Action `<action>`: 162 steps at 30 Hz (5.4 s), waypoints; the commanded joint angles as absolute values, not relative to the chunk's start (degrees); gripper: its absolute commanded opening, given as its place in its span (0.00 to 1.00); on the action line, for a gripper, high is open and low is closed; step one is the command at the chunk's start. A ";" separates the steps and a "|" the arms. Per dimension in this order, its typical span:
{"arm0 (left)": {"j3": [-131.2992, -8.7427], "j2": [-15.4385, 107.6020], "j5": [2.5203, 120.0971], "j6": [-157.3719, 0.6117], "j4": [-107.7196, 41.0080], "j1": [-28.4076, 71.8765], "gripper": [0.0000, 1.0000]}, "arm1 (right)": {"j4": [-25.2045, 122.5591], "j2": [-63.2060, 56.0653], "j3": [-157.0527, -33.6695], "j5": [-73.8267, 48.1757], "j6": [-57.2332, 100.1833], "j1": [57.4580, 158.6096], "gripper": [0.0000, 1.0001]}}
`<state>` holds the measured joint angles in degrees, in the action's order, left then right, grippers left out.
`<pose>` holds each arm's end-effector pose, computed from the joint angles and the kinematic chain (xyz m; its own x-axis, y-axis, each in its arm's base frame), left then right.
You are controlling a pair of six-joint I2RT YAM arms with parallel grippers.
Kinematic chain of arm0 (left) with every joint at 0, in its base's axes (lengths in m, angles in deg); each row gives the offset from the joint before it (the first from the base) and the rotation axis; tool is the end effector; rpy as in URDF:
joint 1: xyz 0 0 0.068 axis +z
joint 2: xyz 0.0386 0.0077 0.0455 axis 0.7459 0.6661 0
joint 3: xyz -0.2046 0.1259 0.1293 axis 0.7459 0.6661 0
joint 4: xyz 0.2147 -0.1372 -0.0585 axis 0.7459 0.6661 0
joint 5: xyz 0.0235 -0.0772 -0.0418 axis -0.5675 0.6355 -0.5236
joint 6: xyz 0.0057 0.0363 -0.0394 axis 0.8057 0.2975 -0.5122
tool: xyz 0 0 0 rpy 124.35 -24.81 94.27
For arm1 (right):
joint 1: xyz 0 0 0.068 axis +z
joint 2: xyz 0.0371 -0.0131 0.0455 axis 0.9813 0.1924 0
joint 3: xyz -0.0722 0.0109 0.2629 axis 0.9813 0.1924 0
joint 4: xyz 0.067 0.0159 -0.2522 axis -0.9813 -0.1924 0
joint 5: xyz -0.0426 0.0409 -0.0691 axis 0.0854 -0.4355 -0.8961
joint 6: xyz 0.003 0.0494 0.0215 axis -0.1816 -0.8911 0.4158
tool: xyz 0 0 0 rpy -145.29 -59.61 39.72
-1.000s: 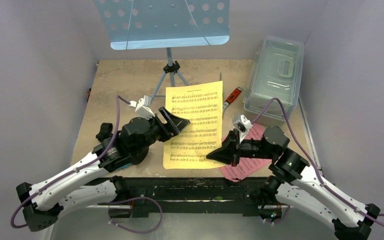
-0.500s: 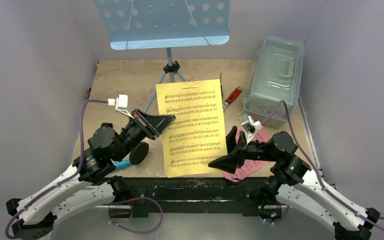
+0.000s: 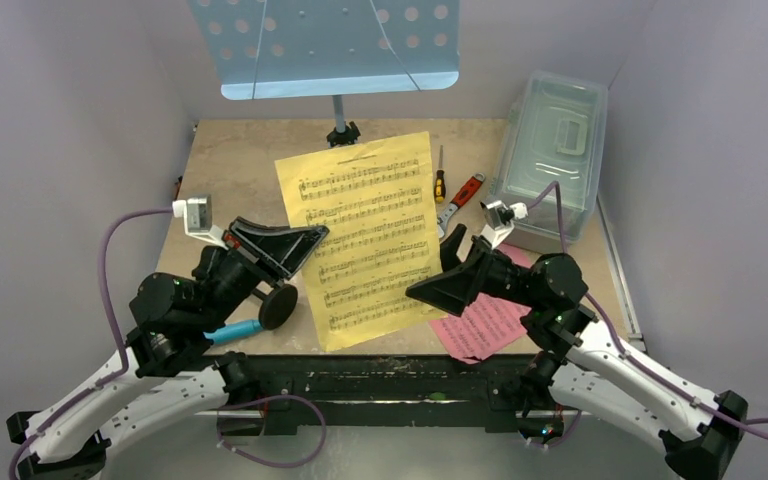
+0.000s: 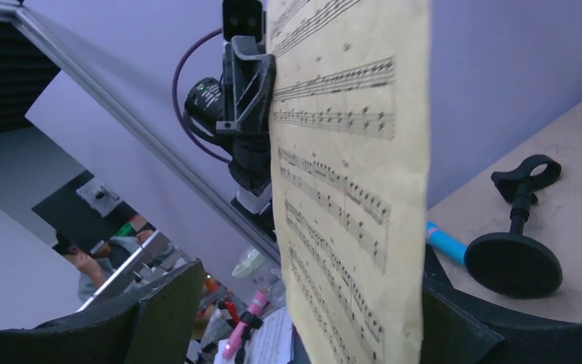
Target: Set up the instrument practice props
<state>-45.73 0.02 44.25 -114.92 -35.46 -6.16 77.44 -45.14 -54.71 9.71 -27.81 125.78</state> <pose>0.0648 -0.0811 0.4199 -0.3869 -0.7235 -0.5718 0.6492 0.2267 -0.7261 0.0972 0.1299 0.3639 -0.6321 0.3748 -0.6782 -0.7550 -0.1007 0.6480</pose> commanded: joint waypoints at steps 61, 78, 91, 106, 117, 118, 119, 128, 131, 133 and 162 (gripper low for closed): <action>-132.85 60.18 27.13 -85.61 6.32 34.92 0.99 | 44.78 -6.47 -124.36 5.40 25.10 116.86 0.00; -119.18 55.28 52.78 -94.04 -6.98 41.20 0.77 | 46.37 -5.03 -121.86 -11.55 23.26 116.75 0.00; -115.87 54.70 57.06 -95.00 -10.39 41.72 0.54 | 41.26 3.91 -141.91 -15.35 18.28 116.73 0.00; -112.93 50.92 59.24 -95.95 -13.78 41.95 0.66 | 37.80 10.29 -149.26 -20.17 10.37 116.73 0.00; -120.00 58.23 69.41 -94.37 -10.70 42.01 0.53 | 36.96 9.28 -145.59 -27.71 3.63 116.70 0.00; -120.58 58.56 70.02 -93.81 -9.92 42.02 0.53 | 36.75 9.04 -145.16 -27.18 2.48 116.51 0.00; -120.75 58.53 70.13 -92.98 -8.91 42.00 0.54 | 36.72 8.75 -144.37 -26.34 1.05 116.34 0.00; -115.09 54.45 67.85 -89.97 -7.74 42.02 0.68 | 43.11 5.82 -135.01 -9.69 -23.87 108.79 0.00; -117.36 56.37 68.89 -89.73 -6.13 42.07 0.67 | 47.26 4.30 -130.20 -5.10 -34.07 107.23 0.00; -118.06 56.94 69.50 -90.28 -6.22 42.03 0.63 | 52.94 1.99 -124.56 -2.82 -41.35 106.64 0.00; -116.36 52.53 68.87 -88.99 -3.48 42.03 0.73 | 50.82 -40.40 -64.73 10.99 -15.16 108.46 0.00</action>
